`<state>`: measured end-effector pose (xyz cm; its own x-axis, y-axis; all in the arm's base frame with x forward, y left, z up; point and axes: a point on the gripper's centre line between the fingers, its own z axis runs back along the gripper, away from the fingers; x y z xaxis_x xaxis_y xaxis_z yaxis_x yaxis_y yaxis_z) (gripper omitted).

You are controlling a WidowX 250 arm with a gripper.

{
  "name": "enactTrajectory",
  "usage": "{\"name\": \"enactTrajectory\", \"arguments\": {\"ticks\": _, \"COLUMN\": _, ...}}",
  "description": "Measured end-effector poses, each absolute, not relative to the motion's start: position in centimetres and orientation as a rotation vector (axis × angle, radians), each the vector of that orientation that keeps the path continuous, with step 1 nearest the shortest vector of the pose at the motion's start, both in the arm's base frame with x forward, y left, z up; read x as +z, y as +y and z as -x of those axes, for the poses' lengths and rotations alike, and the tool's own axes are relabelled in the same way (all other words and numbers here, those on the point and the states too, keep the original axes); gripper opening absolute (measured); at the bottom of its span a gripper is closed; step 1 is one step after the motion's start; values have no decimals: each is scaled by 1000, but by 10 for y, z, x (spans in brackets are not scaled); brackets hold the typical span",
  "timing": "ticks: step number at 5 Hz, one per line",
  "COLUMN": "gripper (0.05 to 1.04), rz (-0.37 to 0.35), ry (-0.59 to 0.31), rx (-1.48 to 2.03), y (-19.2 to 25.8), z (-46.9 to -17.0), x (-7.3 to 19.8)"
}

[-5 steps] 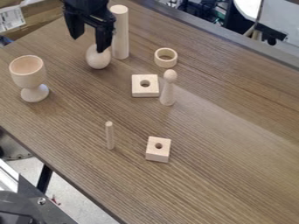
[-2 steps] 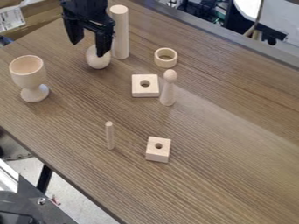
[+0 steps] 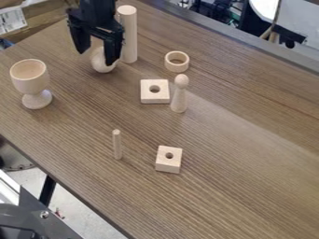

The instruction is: Put the ball on the circle

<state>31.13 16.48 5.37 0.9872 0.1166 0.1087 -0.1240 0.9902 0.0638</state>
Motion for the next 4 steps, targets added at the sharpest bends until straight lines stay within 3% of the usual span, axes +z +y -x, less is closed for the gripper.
{"name": "enactTrajectory", "arguments": {"ticks": 1, "gripper": 946, "rz": -49, "ry": -76, "rx": 132, "y": 162, "z": -309, "x": 45}}
{"name": "enactTrajectory", "arguments": {"ticks": 2, "gripper": 731, "rz": -62, "ry": -44, "rx": 135, "y": 164, "z": -306, "x": 47}}
{"name": "enactTrajectory", "arguments": {"ticks": 4, "gripper": 728, "rz": -110, "ry": -9, "rx": 115, "y": 167, "z": -311, "x": 61}}
